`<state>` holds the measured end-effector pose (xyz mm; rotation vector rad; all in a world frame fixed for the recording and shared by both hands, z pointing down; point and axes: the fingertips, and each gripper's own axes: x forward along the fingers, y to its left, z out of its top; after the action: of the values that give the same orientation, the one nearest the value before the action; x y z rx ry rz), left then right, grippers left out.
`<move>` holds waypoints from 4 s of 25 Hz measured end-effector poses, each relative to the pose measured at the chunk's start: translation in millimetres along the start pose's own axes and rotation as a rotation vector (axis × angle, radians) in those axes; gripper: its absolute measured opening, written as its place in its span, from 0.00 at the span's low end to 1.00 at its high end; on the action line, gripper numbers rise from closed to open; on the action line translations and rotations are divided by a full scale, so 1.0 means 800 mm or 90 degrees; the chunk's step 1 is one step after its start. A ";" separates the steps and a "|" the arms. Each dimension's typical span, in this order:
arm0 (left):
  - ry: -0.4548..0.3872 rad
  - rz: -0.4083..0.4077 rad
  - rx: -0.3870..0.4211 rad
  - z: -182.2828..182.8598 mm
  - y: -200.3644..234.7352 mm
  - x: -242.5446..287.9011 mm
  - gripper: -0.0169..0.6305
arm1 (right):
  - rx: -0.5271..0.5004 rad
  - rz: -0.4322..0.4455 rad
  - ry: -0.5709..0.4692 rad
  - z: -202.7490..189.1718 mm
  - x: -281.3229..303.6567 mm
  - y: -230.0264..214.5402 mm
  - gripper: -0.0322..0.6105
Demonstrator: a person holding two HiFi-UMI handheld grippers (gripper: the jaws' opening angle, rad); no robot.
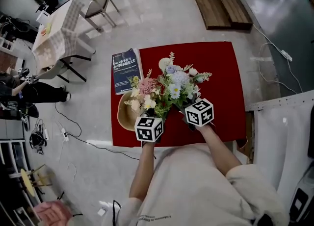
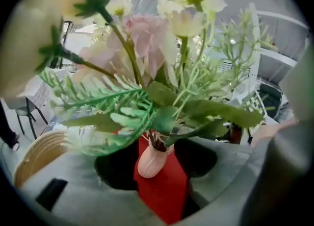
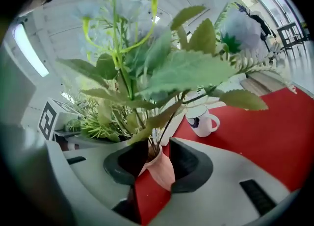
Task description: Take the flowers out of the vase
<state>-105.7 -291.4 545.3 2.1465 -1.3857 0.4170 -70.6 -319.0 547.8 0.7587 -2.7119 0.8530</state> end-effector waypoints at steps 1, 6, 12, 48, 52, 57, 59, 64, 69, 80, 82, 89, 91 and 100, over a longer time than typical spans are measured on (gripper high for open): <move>-0.001 0.002 -0.001 -0.001 0.000 0.000 0.38 | -0.004 -0.002 0.001 -0.002 0.000 0.000 0.25; -0.011 0.009 -0.005 0.005 0.012 0.003 0.14 | -0.038 -0.008 0.000 0.003 0.011 0.000 0.14; -0.022 0.012 -0.001 0.007 0.015 0.005 0.09 | -0.063 -0.010 0.003 0.003 0.010 0.000 0.12; -0.070 0.031 -0.009 0.023 0.014 -0.019 0.11 | -0.091 -0.019 0.008 0.011 0.000 0.016 0.10; -0.082 0.035 -0.005 0.027 0.011 -0.027 0.11 | -0.097 -0.028 -0.001 0.013 -0.005 0.019 0.10; -0.101 0.045 0.007 0.033 0.005 -0.038 0.11 | -0.121 -0.031 -0.013 0.016 -0.012 0.028 0.10; -0.107 0.045 0.013 0.036 0.003 -0.040 0.11 | -0.124 -0.031 -0.018 0.020 -0.014 0.029 0.10; -0.112 0.049 0.028 0.044 -0.001 -0.049 0.11 | -0.127 -0.036 -0.028 0.030 -0.017 0.035 0.10; -0.120 0.045 0.043 0.053 -0.008 -0.055 0.11 | -0.139 -0.043 -0.035 0.034 -0.024 0.040 0.10; -0.135 0.042 0.074 0.088 -0.017 -0.081 0.11 | -0.146 -0.075 -0.058 0.065 -0.039 0.057 0.09; -0.140 0.041 0.075 0.096 -0.018 -0.086 0.11 | -0.148 -0.081 -0.056 0.068 -0.040 0.058 0.09; -0.142 0.031 0.098 0.106 -0.026 -0.101 0.11 | -0.141 -0.108 -0.078 0.082 -0.056 0.067 0.10; -0.145 0.030 0.108 0.109 -0.029 -0.105 0.11 | -0.140 -0.118 -0.082 0.085 -0.061 0.070 0.10; -0.173 0.015 0.113 0.132 -0.044 -0.135 0.11 | -0.125 -0.150 -0.121 0.105 -0.089 0.092 0.10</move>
<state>-123.0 -262.9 393.8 2.4052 -1.5730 0.2723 -52.1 -287.0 420.6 1.1353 -2.7374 0.4773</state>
